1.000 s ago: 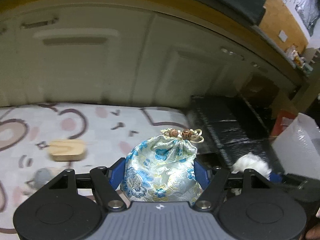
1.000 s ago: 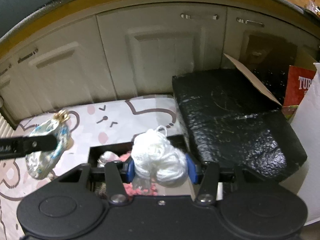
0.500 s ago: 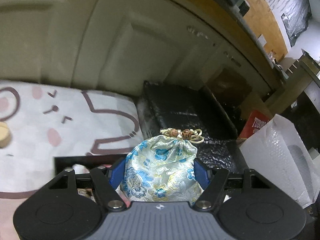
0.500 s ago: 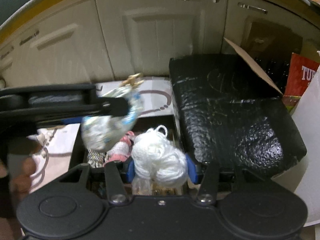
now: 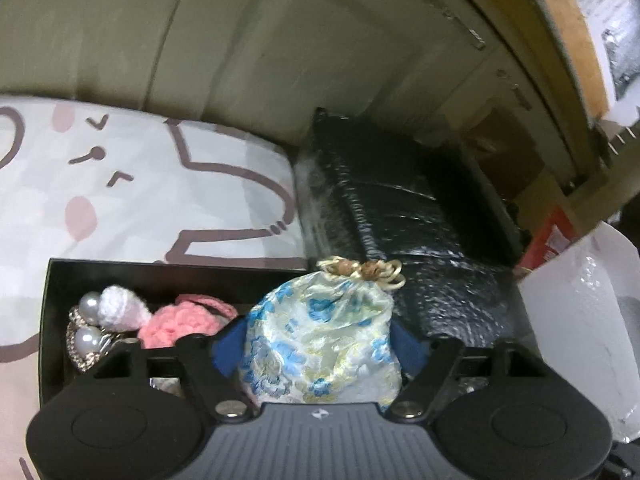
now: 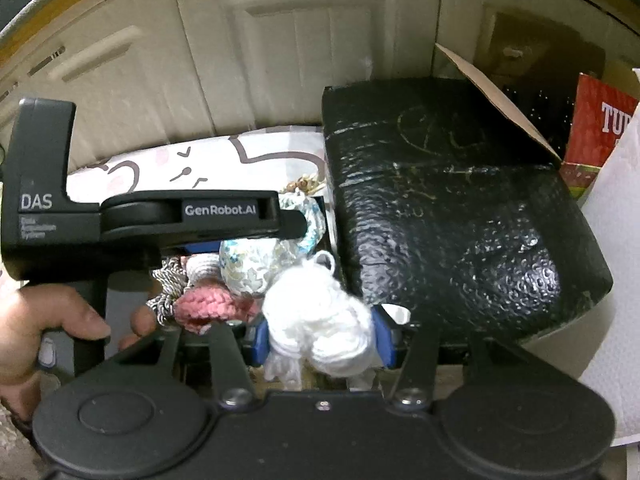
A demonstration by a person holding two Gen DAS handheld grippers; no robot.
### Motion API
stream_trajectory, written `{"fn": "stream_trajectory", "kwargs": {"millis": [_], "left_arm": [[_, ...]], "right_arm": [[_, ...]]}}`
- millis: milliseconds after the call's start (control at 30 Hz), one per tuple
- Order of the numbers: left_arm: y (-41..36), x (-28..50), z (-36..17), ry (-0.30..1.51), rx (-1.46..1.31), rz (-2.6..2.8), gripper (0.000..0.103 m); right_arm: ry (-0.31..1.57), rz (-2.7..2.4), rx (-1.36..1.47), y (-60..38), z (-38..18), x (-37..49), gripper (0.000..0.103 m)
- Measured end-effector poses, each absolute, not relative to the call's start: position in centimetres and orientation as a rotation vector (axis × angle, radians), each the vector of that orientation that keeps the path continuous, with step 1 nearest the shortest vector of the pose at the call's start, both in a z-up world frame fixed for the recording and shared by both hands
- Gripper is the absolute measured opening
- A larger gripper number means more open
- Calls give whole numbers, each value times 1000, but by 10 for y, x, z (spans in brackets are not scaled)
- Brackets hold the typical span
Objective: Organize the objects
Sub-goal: 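Lift and carry the pouch and yarn ball toward the black box, then lower the pouch and yarn ball into the box and open both tools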
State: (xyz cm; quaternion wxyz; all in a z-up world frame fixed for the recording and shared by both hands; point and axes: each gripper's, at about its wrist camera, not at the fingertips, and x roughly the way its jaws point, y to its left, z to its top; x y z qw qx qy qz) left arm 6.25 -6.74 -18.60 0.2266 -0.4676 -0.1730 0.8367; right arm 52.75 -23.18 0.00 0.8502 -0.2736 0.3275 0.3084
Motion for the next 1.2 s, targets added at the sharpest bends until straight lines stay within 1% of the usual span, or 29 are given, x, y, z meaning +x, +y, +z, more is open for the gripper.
{"fn": "stream_trajectory", "kwargs": {"millis": [33,200,300,367,400,467,567,667,800,900,967,1000,1033,1100,1167,1200], "left_arm": [[-69,61,-186,-477,-1300,2299,90],[-79,59,-173,-445,-1288,2307,90],[-87,60,-162,-397,-1267,2324,87],[-95,60,-156,-381,-1254,2326,79],[-98,61,-153,-376,-1251,2324,77],[-104,61,-148,-358,-1250,2321,67],[-112,61,-145,-335,-1253,2322,61],[-118,60,-145,-293,-1273,2327,57],[-125,57,-149,-237,-1311,2335,55],[-130,55,-151,-208,-1325,2345,55],[-133,54,-151,-196,-1327,2356,55],[-134,53,-150,-193,-1329,2360,55],[-135,53,-150,-191,-1329,2361,55],[-137,54,-149,-186,-1330,2361,55],[-138,54,-148,-173,-1333,2362,55],[-137,54,-147,-169,-1333,2363,55]], "right_arm": [[693,648,-578,-232,-1,528,51],[705,637,-564,-231,-3,534,51],[704,630,-539,-228,-4,539,51],[699,631,-528,-224,-5,542,51],[694,630,-527,-221,-7,543,51],[692,625,-529,-214,-11,545,51],[692,621,-527,-202,-19,548,51],[693,626,-534,-189,-25,550,51],[660,625,-546,-173,-32,550,51],[669,625,-539,-164,-36,553,53],[657,621,-555,-159,-39,552,60],[653,616,-565,-158,-40,552,67],[656,621,-566,-156,-40,552,71],[652,617,-545,-156,-36,552,72],[644,605,-531,-157,-32,551,71],[644,602,-521,-157,-31,552,68]]}}
